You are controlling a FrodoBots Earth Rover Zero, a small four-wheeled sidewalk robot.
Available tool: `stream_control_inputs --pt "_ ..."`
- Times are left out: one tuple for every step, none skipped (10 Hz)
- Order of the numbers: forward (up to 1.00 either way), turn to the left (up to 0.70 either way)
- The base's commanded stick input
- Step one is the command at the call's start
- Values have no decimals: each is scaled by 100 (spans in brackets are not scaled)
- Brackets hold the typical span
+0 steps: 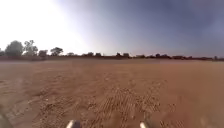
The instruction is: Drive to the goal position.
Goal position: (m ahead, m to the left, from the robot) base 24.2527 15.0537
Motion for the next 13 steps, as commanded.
stream_control_inputs --pt "100 0" --pt "100 0" --pt "100 0" --pt "100 0" --pt "100 0" --pt "100 0" --pt "100 0" --pt "100 0" --pt "100 0" --pt "100 0" --pt "100 0" --pt "100 0" --pt "100 0"
